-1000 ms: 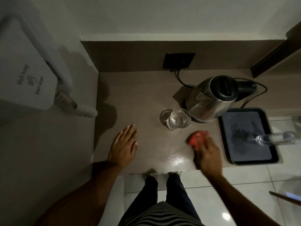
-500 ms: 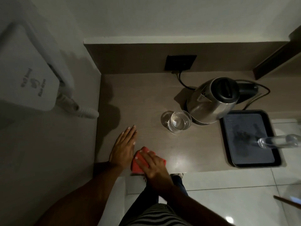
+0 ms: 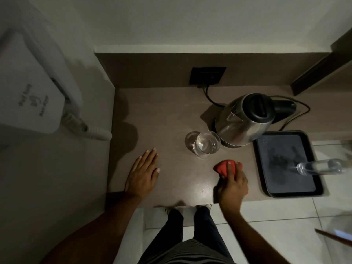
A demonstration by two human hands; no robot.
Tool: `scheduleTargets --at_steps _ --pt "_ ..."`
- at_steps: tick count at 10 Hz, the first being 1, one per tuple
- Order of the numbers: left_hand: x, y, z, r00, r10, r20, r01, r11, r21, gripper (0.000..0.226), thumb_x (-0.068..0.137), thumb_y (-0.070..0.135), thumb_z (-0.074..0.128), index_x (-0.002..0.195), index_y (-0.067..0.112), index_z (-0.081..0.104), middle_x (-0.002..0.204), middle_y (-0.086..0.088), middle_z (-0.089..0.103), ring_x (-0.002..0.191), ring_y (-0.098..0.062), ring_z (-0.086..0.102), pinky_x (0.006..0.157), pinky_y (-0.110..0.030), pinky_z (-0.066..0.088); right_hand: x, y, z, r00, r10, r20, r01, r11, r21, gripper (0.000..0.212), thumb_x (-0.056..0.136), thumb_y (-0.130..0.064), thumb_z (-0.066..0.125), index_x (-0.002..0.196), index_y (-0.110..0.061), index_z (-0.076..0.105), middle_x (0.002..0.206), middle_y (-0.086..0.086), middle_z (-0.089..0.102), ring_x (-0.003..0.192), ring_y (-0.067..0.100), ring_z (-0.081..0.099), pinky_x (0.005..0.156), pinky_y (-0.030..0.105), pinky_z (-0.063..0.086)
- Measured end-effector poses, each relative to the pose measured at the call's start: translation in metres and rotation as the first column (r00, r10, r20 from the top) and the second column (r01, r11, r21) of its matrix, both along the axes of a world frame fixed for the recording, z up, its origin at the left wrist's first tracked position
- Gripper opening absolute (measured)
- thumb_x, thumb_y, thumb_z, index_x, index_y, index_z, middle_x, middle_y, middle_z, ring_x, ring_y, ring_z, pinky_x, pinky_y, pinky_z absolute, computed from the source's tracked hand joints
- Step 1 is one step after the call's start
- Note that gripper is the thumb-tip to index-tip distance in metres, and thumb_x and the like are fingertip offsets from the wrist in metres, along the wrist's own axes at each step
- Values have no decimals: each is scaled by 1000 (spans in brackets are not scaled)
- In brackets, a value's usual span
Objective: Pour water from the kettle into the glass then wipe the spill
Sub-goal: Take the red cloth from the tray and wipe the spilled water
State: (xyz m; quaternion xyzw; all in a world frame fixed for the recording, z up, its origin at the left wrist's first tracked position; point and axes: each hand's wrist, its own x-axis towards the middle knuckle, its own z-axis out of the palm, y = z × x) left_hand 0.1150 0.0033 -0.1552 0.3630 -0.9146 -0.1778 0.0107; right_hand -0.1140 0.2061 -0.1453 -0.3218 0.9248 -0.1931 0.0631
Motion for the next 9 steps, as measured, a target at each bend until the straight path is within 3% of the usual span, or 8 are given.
scheduleTargets --at_steps 1,3,4,5,6,7,8,9 --pt "-2 -1 3 999 -15 30 15 1000 -1 59 104 45 22 147 11 45 158 -3 37 145 -21 32 118 -35 21 48 -19 1 992 -20 126 23 1000 -18 70 70 -11 72 138 -6 53 141 29 48 119 48 49 98 58 45" --pt "-5 2 11 995 -17 98 16 1000 6 68 102 55 19 149 11 40 159 -5 34 147 -22 28 119 -29 6 90 -2 15 622 757 202 -687 651 -324 37 87 -24 73 123 -18 66 136 4 60 123 24 57 94 41 52" --pt "-6 3 16 992 -19 124 16 1000 24 72 101 57 15 148 8 41 159 -7 34 146 -23 27 119 -28 2 53 13 39 609 735 298 -610 674 -416 26 100 -25 50 118 -20 69 138 -16 57 131 9 48 108 27 36" --pt "-9 3 16 990 -14 138 10 999 35 76 101 60 14 147 6 42 159 -9 34 146 -24 25 119 -30 1 -5 33 61 781 469 412 -261 845 -467 33 100 -41 42 105 -27 72 132 -27 59 128 7 52 108 31 37" --pt "-14 10 15 986 0 165 -7 999 46 76 100 61 15 148 7 40 160 -13 31 148 -28 23 120 -35 2 -81 65 65 939 184 292 -32 888 -458 31 99 -32 43 116 -20 67 133 -10 61 126 18 54 108 43 41" --pt "-24 19 16 981 35 189 -42 998 37 78 100 62 13 148 6 39 159 -17 31 148 -30 20 119 -40 4 -137 94 56 983 -52 177 87 977 -196 63 98 -56 30 145 -15 43 151 16 42 137 36 38 109 64 34" --pt "-27 23 10 976 55 210 -56 998 1 83 97 67 11 151 8 32 162 -16 26 149 -33 19 118 -46 7 -152 110 37 995 -17 99 -3 980 199 73 93 -65 21 155 -30 6 166 3 9 151 28 8 111 65 19" --pt "-35 22 14 986 58 155 -55 998 -26 87 95 72 7 153 10 26 163 -16 21 150 -33 16 120 -51 14 -155 100 52 985 -4 170 -39 967 251 81 85 -77 10 153 -34 2 166 -1 7 152 19 3 115 60 10"
